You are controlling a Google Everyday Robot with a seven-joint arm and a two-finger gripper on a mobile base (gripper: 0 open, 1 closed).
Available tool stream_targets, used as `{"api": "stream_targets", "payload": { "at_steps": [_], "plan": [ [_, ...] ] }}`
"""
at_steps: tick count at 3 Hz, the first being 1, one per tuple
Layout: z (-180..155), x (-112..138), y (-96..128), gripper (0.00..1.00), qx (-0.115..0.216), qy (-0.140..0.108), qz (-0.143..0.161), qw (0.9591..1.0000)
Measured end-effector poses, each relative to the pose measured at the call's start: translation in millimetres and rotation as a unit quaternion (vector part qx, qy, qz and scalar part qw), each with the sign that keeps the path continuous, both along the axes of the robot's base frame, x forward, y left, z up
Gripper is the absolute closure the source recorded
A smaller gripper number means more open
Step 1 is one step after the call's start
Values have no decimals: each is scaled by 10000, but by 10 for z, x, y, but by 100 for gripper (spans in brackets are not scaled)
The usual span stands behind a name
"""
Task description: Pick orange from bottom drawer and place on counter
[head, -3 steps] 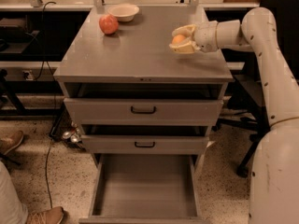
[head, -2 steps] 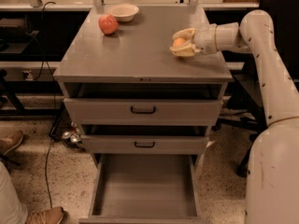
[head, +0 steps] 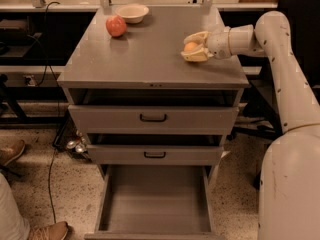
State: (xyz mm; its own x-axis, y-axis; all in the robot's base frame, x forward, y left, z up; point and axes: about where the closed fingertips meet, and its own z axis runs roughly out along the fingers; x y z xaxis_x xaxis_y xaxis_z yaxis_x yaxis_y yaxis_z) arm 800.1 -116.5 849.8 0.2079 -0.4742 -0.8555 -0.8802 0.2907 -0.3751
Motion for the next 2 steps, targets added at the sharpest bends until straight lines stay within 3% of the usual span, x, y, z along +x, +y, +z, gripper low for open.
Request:
{"api": "stream_targets", "payload": {
  "at_steps": [2],
  "plan": [
    [23, -18, 16, 4, -9, -51, 114, 9999]
  ]
}}
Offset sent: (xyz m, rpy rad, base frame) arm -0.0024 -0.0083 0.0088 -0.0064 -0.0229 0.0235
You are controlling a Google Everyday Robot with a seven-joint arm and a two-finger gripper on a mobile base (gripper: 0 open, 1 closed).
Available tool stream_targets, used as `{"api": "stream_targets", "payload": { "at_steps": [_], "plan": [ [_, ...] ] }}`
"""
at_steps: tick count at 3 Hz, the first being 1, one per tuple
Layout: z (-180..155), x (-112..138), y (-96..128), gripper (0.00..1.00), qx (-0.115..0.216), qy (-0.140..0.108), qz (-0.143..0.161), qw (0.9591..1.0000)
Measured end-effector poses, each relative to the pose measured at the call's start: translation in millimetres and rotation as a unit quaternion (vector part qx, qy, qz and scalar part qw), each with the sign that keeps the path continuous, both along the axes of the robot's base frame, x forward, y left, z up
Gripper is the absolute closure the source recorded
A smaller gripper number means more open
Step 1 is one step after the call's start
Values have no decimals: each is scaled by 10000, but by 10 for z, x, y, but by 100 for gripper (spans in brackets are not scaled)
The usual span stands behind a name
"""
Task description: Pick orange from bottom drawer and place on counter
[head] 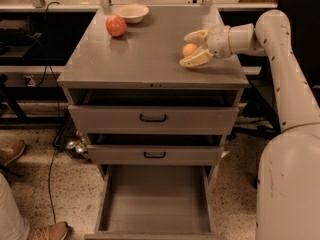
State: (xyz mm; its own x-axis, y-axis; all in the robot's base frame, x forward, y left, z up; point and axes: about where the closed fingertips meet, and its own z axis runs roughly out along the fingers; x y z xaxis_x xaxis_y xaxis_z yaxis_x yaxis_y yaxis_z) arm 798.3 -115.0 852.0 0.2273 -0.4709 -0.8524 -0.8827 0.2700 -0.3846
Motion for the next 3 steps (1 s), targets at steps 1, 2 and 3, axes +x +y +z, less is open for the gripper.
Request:
{"api": "stream_targets", "payload": {
  "at_steps": [1, 2, 3],
  "plan": [
    [10, -12, 2, 0, -9, -24, 48, 10000],
    [69, -27, -51, 0, 65, -110, 37, 9999],
    [148, -44, -116, 0, 163, -235, 9, 9996]
  ]
}}
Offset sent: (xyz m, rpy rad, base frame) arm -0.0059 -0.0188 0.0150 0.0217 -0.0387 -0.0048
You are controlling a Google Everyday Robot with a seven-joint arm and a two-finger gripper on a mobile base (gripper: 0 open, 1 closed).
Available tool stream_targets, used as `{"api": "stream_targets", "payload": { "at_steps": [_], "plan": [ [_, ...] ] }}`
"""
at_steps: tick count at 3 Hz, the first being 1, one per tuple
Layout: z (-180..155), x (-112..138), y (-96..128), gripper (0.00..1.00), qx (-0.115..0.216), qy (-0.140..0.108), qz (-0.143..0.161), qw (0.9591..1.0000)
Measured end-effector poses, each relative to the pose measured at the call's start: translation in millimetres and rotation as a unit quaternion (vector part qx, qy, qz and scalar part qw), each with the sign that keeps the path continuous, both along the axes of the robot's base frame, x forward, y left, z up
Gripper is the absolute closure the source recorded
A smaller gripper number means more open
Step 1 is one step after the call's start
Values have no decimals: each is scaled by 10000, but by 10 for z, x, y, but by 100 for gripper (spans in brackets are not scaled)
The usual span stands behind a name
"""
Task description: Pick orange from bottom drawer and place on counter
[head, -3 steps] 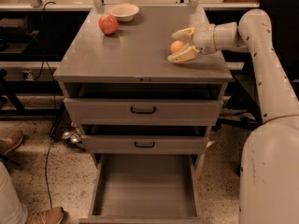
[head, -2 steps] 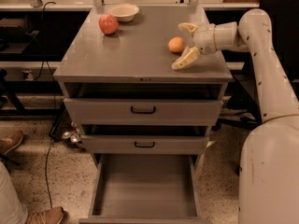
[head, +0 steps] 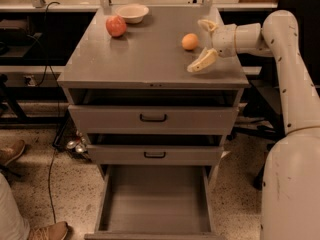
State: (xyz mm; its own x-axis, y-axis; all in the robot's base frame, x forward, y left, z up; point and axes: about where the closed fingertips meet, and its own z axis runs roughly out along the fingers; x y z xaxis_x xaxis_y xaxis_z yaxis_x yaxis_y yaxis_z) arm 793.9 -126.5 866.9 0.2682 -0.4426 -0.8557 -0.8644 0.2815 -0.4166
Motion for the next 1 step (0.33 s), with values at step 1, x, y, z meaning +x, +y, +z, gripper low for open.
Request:
{"api": "stream_targets", "payload": {
  "at_steps": [1],
  "plan": [
    [168, -38, -169, 0, 125, -303, -144, 9994]
  ]
}}
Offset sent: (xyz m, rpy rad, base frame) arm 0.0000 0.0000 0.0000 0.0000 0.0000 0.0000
